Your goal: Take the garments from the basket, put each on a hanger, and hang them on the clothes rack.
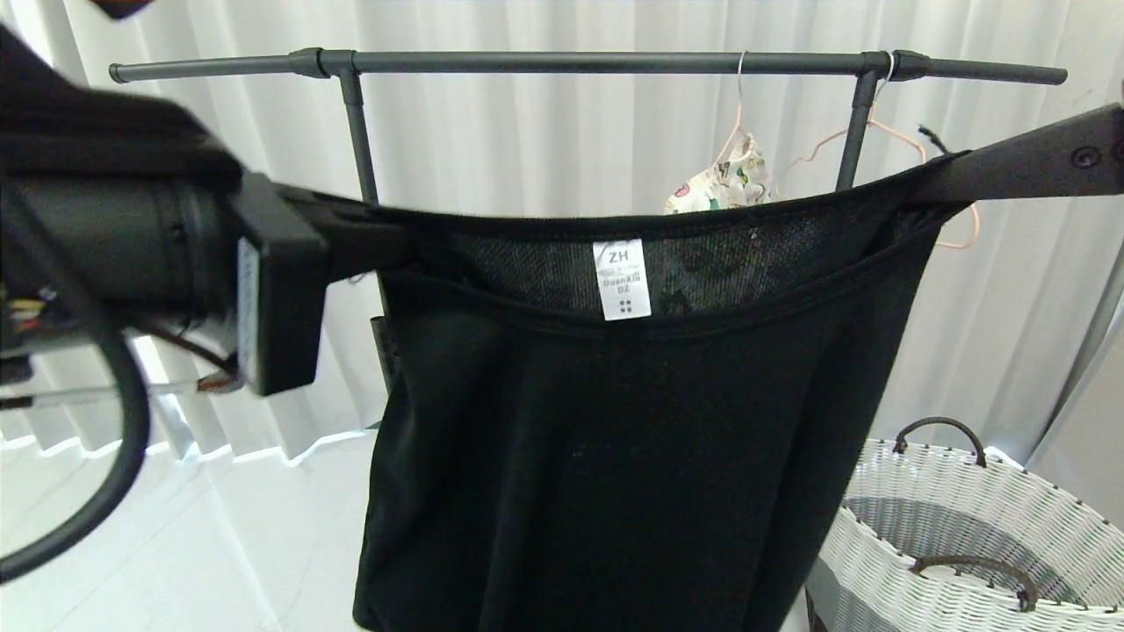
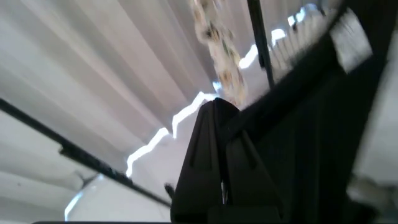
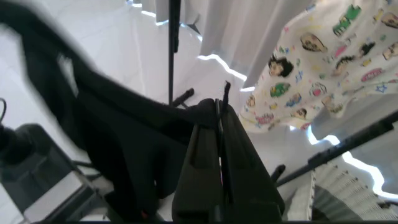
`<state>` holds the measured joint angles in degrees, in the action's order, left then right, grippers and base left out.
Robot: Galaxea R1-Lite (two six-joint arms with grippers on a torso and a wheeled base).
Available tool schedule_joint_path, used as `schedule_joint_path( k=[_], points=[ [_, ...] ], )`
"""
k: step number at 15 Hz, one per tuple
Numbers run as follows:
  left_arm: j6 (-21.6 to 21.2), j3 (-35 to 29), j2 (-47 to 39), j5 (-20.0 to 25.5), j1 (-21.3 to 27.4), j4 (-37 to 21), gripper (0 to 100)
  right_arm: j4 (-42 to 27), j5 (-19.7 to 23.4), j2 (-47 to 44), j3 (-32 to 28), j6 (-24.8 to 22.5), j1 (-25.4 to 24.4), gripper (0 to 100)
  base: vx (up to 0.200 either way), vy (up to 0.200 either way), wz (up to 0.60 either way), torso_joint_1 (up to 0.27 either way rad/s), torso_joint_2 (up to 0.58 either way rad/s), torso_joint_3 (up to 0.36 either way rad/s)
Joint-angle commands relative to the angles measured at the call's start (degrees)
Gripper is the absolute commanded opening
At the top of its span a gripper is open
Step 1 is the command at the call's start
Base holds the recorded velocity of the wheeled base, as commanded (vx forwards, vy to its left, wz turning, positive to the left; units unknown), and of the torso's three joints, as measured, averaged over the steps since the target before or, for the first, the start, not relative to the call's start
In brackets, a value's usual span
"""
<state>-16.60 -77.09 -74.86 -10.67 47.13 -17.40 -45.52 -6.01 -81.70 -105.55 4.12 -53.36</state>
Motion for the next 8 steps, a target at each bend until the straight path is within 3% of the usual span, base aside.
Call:
schedule_joint_path(
  k=[1,4,5,8],
  points=[
    [-0.1,-3.9,-5.8,-0.3,-0.8,1.3,0,-1.0,-0.1,2.2,0.1,-0.1,-1.1,0,0.0,0.0,0.0,0.0,0.0,0.0],
    [-0.1,-4.7,-6.1,-0.2,-0.5,1.3,0,-1.1,-0.1,2.2,0.1,-0.4,-1.4,0,0.0,0.0,0.0,0.0,0.0,0.0],
    [-0.1,-4.7,-5.9,-0.2,-0.5,1.3,0,-1.1,-0.1,2.2,0.1,-0.4,-1.4,100,0.0,0.0,0.0,0.0,0.0,0.0],
    [-0.1,-4.6,-5.9,-0.3,-0.5,1.3,0,-1.2,-0.2,2.3,1.4,-0.4,-1.4,100,0.0,0.0,0.0,0.0,0.0,0.0]
  ],
)
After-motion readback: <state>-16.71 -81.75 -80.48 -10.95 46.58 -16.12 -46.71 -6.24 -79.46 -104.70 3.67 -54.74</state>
